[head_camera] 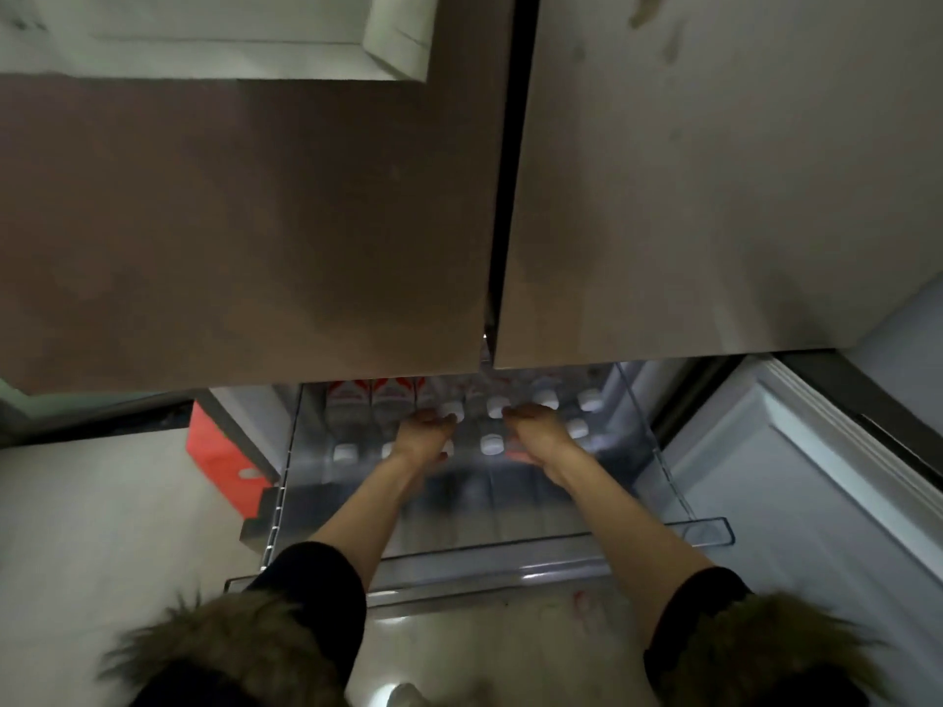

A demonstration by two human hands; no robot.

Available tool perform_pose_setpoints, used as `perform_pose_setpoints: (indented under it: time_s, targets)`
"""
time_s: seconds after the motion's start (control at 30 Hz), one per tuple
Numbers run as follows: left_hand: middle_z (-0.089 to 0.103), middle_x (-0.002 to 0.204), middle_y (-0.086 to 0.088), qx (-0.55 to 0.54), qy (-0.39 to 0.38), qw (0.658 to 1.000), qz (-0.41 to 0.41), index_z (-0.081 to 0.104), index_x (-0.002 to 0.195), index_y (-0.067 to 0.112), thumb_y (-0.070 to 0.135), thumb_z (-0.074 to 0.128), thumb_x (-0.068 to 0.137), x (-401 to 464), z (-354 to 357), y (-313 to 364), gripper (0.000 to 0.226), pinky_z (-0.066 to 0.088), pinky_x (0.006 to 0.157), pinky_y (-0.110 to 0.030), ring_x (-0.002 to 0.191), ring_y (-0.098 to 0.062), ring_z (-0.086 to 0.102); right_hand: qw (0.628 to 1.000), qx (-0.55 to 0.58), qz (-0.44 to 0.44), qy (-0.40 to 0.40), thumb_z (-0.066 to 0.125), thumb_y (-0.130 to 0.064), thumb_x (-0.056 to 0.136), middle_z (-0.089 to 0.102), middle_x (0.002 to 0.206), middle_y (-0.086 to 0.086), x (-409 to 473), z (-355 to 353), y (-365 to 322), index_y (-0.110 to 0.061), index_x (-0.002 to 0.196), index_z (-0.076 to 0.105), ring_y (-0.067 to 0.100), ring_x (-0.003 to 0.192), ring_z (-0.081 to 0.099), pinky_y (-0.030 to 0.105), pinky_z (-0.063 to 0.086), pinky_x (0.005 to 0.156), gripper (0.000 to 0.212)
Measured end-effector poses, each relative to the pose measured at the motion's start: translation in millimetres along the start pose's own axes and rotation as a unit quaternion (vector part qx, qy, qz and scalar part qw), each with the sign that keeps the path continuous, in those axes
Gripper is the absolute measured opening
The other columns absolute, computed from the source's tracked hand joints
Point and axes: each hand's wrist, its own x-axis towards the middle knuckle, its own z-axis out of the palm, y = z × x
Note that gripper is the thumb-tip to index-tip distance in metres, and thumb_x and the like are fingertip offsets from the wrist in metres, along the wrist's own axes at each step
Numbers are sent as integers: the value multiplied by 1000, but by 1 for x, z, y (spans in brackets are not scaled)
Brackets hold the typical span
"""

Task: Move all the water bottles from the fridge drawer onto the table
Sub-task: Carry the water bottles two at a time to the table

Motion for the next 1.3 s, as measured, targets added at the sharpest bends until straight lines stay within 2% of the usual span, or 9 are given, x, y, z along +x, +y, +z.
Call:
perform_pose_setpoints:
  time_s: [0.2,0.37,0.5,0.63,0.73,0.87,1.07,1.2,1.3]
  targets:
    - [61,112,-12,-190,-50,980,-38,57,104,11,13,45,96,15,10,-2,14,47,92,-40,103,-26,59,991,131,28,-2,44,-23,98,61,104,10,17,10,-1,-3,117,54,22,80,59,26,52,63,30]
    - [70,68,-4,-253,-57,964,-61,58,86,10,-1,47,90,14,5,2,16,55,53,-25,67,-16,66,964,257,66,20,49,-12,96,58,76,9,26,11,-5,-5,95,55,16,65,57,24,51,60,9]
    - [61,85,-10,-286,-46,953,-89,55,98,8,8,49,93,11,6,2,8,54,48,-21,73,-18,61,972,226,56,17,58,-20,91,58,72,5,27,12,-7,-8,86,56,13,61,56,20,52,56,13]
    - [54,74,-9,-256,-6,959,-123,55,88,10,17,61,88,1,0,-1,10,52,49,-23,63,-16,53,976,213,38,19,61,-16,89,59,72,3,26,16,-8,-11,78,54,8,49,57,17,51,47,14]
    - [55,85,-12,-203,50,974,-85,56,102,6,18,64,86,-8,-7,-5,22,51,47,-22,57,-14,53,983,181,26,1,61,-14,89,61,89,9,21,14,-6,-8,88,56,16,66,60,22,54,60,7]
    - [56,112,-13,-136,116,984,-17,53,118,1,15,65,85,-22,-10,-4,38,56,65,-29,79,-22,58,987,157,18,1,58,-16,91,58,100,9,6,11,-6,-2,111,55,21,85,60,32,53,79,25]
    - [59,110,-12,-59,224,970,70,46,119,1,13,70,78,-52,-33,-6,48,52,85,-37,98,-28,60,990,134,-15,41,59,-14,89,55,77,5,-24,14,-5,-6,81,55,16,64,56,21,54,48,11]
    - [59,105,-16,12,255,960,117,50,109,0,14,68,79,-81,-51,-2,38,39,70,-29,85,-23,52,989,109,-49,92,58,-11,88,59,73,10,-42,15,0,-3,76,54,20,59,62,23,55,52,15]
    - [61,101,-14,51,252,951,172,53,106,3,18,68,77,-101,-66,-1,36,40,69,-29,84,-24,54,985,77,-68,136,64,-22,85,68,85,14,-56,16,3,-1,85,60,29,75,68,36,58,74,21]
